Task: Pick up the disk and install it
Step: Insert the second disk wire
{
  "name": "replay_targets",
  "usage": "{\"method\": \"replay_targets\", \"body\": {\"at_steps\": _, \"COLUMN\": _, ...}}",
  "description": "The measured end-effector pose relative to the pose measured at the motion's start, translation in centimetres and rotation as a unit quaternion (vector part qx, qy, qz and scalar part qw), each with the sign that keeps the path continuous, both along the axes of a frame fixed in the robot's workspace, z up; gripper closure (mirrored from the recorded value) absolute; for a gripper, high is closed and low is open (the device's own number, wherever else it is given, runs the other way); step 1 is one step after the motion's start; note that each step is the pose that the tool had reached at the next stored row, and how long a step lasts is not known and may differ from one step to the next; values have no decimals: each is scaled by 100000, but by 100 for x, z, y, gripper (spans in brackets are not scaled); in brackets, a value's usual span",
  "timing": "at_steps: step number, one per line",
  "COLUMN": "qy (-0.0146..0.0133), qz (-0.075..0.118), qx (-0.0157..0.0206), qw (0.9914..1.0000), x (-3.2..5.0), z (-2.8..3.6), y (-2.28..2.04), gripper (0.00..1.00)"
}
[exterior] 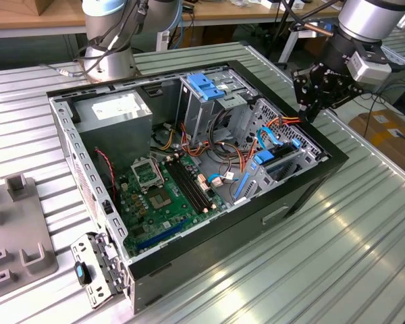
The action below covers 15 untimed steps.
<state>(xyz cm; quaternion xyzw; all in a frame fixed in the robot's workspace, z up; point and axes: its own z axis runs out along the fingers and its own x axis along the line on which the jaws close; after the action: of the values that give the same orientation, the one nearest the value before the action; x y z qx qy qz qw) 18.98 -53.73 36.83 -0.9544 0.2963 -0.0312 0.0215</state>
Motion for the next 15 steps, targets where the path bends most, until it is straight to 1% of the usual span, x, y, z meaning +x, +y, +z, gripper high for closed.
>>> {"method": "replay_targets", "body": {"at_steps": 2, "qy": 1, "qz": -1, "qx": -2, "qw": 100000, "x": 0, "z": 0, "y": 0, "gripper": 75}}
{"method": "replay_targets", "body": {"at_steps": 3, "qy": 0, "qz": -1, "qx": -3, "qw": 100000, "x": 0, "z": 0, "y": 0, "gripper": 82}}
{"method": "replay_targets", "body": {"at_steps": 15, "qy": 1, "qz": -8, "qx": 3, "qw": 100000, "x": -1, "z": 2, "y": 0, "gripper": 84}}
